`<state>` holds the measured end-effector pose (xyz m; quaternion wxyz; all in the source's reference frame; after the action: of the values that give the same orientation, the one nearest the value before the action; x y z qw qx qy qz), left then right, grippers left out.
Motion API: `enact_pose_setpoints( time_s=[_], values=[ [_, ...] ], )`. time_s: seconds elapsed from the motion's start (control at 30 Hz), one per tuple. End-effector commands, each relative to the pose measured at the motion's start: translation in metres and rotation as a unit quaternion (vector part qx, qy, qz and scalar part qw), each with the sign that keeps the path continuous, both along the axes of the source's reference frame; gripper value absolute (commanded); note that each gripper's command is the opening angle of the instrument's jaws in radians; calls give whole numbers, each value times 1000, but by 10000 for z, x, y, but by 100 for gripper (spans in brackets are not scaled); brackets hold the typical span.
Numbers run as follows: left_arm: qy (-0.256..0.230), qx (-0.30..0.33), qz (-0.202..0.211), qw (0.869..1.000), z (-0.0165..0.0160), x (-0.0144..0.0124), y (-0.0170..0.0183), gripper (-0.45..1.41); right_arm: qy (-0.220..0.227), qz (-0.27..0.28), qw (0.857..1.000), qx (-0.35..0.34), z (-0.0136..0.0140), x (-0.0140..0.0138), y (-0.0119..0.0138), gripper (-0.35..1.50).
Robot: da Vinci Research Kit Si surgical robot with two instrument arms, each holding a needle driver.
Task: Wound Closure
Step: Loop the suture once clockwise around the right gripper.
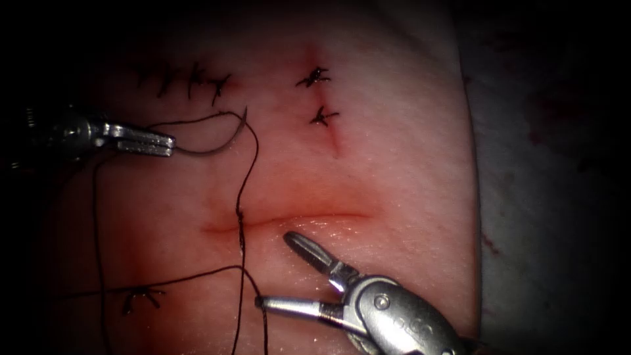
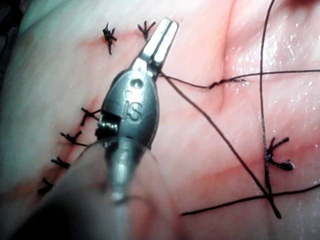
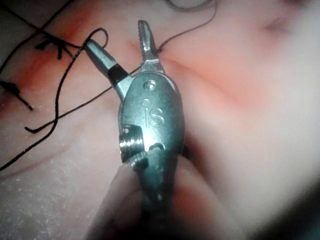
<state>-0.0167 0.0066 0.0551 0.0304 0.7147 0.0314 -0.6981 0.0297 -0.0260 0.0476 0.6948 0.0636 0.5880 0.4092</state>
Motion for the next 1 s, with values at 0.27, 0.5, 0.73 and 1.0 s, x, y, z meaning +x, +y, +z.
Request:
enact_pose_setpoints(
  time_s=[0.27,0.5,0.73,1.0],
  values=[
    [-7,14,7,1000,-40,8,-4,-45,31,-31,999,-19,7,-4,-3,148],
    [-14,23,6,1000,-62,45,-10,-45,55,-121,990,-38,-66,-56,-49,128],
    [-27,49,-21,998,-87,42,-29,-45,35,-69,997,-26,-58,-58,-12,71],
    [-24,63,-41,997,-138,33,-44,-45,-44,-14,994,98,76,-17,0,88]
  ],
)
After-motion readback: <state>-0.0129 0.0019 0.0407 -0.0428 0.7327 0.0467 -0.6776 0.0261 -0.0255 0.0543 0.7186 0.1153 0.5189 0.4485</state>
